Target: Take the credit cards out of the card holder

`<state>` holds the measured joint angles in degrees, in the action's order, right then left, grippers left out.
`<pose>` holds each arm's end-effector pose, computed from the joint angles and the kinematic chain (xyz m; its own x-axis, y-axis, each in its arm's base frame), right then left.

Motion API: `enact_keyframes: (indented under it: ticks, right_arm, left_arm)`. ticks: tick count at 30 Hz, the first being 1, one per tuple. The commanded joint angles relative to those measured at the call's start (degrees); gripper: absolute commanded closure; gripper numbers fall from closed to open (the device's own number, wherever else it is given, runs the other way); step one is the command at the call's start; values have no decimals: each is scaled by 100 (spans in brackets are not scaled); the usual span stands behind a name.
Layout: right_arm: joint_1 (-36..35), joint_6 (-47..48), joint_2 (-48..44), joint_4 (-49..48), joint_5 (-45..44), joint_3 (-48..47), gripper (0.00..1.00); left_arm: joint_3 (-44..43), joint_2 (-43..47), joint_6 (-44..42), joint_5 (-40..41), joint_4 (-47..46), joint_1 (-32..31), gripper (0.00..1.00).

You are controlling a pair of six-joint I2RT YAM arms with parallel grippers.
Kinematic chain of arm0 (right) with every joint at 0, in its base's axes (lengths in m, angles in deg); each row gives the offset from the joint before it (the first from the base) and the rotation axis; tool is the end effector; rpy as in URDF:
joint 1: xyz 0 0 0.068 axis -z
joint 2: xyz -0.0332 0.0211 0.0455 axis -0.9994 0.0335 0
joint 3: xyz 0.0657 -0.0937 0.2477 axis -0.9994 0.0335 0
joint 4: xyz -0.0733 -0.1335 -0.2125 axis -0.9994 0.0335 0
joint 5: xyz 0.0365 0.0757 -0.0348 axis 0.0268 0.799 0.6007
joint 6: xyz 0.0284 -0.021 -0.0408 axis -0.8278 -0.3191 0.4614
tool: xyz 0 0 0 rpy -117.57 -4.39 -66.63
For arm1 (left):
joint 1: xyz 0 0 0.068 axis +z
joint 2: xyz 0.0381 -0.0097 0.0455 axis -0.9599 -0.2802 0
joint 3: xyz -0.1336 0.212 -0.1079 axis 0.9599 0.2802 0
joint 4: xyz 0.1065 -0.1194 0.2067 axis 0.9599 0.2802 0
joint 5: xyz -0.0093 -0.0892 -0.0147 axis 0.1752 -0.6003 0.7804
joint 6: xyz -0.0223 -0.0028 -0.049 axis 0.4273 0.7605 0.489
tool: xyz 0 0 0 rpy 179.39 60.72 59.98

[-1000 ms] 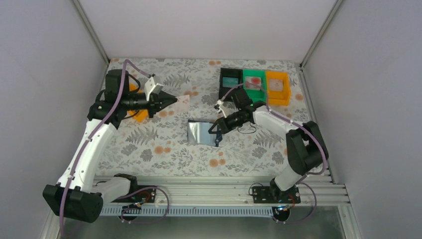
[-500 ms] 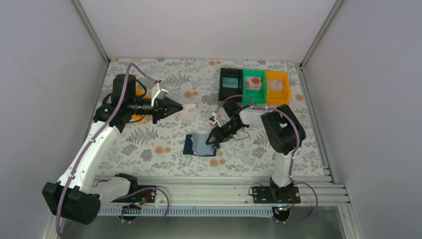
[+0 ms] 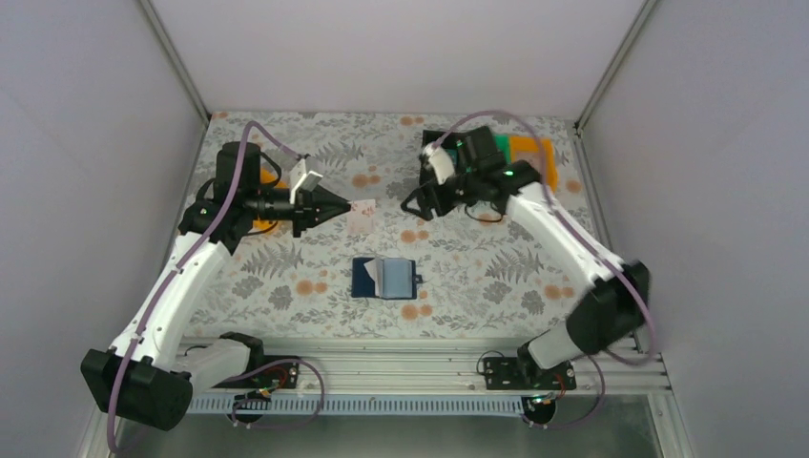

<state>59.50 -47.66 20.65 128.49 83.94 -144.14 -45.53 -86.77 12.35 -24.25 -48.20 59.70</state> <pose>0.2811 0.1729 0.2923 -0.7464 -0.4050 -0.5281 -0.6429 0.6439 0.4149 0.2060 -0.0843 0.3607 -0.2823 0.1887 -0.9406 0.9456 0.2199 -0.2397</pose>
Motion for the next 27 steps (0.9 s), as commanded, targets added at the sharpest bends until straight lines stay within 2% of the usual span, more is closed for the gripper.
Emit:
enact_keyframes:
  ticks: [1,3,8,13,16,18,22,24,27]
  right_arm:
    - [-150,504,-1137,-346,1763,-492,22]
    - [-381,469,-1384,-894,2582,-398,21]
    - [-826,436,-1344,-1440,2583,-395,22]
    - [-1051,539,-1158,-1344,2691,-401,24]
    - [-1132,568,-950,-1161,2489,-321,31]
    - [-1143,520,-940,-1284,2574,-188,43]
    - [-1181,351,-933,-1566,2744,86,81]
    - [-1176,250,-921,-1575,2653,123,95]
    - [-1176,5,-959,-1764,2522,194,96]
  left_arm:
    - [-51,-5,-163,-364,-194,-29,98]
    - [-64,-25,-179,-582,-217,-52,98]
    - [-170,-34,-341,-950,-37,-92,98]
    - [-197,-46,-286,-962,-42,-95,98]
    - [-202,-79,-196,-1005,-141,-94,98]
    - [-216,-77,-151,-1006,-158,-101,98]
    - [-205,-103,-10,-963,-233,-96,98]
    - [-209,-104,-7,-953,-235,-100,98]
    - [-187,-103,17,-921,-258,-101,98]
